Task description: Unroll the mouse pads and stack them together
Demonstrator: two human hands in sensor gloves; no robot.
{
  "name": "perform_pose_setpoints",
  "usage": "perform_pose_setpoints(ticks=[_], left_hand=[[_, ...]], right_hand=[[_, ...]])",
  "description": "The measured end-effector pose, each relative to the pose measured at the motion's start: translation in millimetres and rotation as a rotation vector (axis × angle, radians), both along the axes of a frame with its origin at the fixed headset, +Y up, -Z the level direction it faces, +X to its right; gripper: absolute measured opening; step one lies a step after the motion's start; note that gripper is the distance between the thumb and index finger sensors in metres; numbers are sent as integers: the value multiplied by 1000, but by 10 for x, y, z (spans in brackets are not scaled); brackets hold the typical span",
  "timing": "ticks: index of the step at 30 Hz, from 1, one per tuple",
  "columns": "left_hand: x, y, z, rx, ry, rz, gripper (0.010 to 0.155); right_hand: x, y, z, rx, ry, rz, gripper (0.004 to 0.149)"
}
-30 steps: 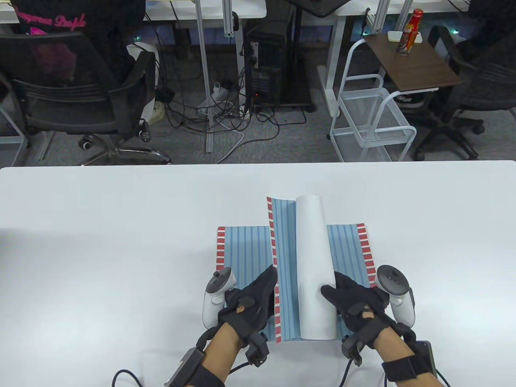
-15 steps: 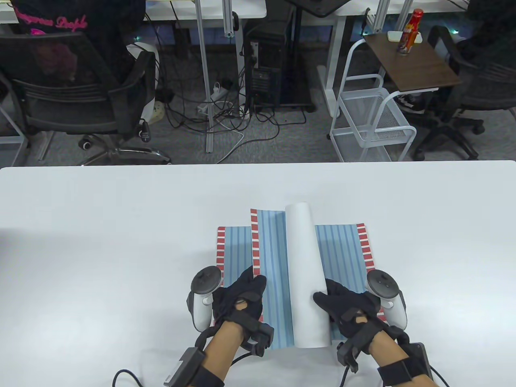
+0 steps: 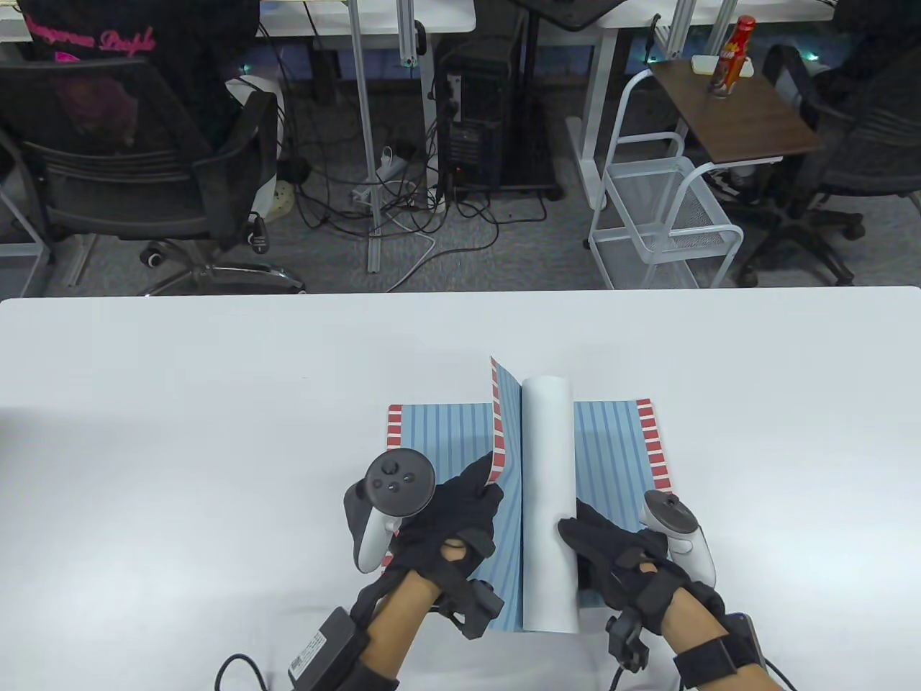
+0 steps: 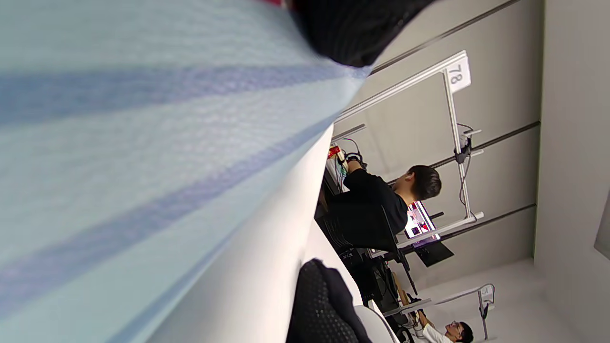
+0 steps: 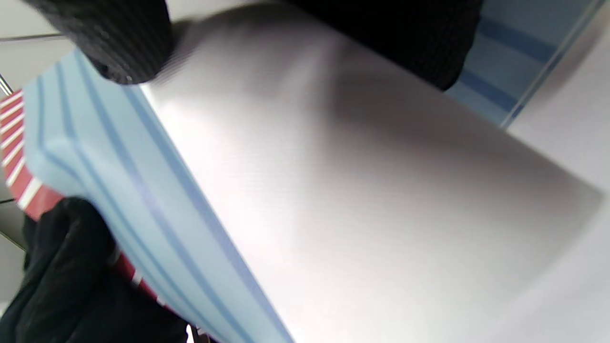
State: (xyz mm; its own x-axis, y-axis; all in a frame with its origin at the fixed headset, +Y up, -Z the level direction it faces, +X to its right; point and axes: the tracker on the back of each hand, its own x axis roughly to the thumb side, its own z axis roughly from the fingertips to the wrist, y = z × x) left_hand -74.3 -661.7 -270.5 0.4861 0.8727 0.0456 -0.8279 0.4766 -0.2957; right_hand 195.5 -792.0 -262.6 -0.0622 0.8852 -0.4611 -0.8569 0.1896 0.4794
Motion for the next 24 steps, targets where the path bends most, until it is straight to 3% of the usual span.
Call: perform_pose_setpoints(ticks=[11, 24], left_hand=[[-10, 469, 6, 57, -86, -33, 53], [-53, 901, 23, 119, -89, -42, 53]], right_hand=[[76, -30, -26, -19, -31, -42, 88], [264, -111, -73, -53, -113, -64, 86]])
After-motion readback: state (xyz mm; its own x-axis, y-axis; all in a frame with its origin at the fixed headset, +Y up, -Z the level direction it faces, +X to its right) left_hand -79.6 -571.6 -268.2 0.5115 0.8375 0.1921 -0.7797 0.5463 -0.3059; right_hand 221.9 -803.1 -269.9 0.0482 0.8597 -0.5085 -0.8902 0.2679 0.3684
